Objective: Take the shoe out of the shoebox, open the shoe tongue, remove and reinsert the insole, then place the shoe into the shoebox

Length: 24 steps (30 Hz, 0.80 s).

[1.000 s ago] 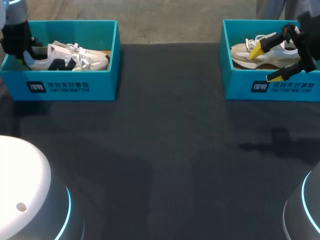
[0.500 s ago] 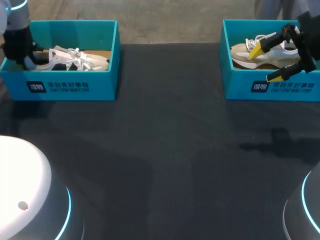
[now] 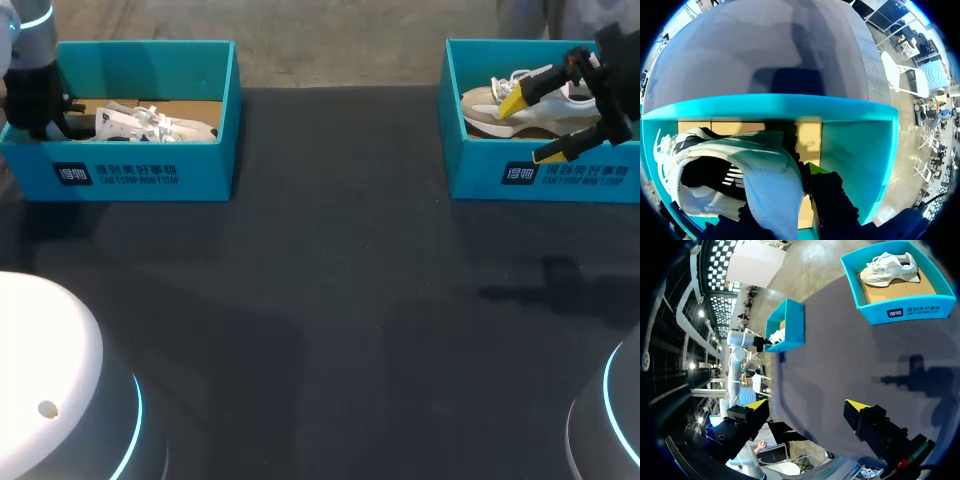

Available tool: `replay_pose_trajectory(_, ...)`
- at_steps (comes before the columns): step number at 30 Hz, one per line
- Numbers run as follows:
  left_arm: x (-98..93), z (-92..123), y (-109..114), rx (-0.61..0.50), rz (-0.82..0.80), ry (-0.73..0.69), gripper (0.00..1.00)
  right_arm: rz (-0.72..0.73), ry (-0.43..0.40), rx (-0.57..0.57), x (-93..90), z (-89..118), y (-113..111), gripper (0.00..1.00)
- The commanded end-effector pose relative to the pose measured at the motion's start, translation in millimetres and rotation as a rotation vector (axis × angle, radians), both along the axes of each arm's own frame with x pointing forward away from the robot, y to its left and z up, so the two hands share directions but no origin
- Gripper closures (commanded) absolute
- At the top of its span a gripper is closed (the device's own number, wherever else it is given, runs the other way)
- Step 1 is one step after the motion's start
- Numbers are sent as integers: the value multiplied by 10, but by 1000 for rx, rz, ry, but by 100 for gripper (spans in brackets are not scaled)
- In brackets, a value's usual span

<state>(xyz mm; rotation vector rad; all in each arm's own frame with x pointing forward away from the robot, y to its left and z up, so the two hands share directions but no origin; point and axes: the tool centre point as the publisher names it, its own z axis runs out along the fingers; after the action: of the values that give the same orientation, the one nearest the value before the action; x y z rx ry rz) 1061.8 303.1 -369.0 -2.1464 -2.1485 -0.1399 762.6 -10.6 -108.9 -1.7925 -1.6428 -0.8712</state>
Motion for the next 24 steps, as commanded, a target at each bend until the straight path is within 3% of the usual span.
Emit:
replay_pose_trajectory(1,13,-37,-7,1,5,11,100,-1,1,-2,4,-4,8,0)
replay_pose_trajectory(20,65,-232,-9,-10,-7,67,100,-1,1,-2,4,-4,8,0)
replay_pose_trajectory(21,63,-236,-11,-9,-11,70,63,-1,1,-2,4,-4,8,0)
replay_pose_trajectory(23,63,-236,-11,-9,-13,70,59,-1,1,-2,4,-4,8,0)
replay_pose_trajectory(24,58,-201,-21,-14,-20,63,24,-1,1,-2,4,-4,8,0)
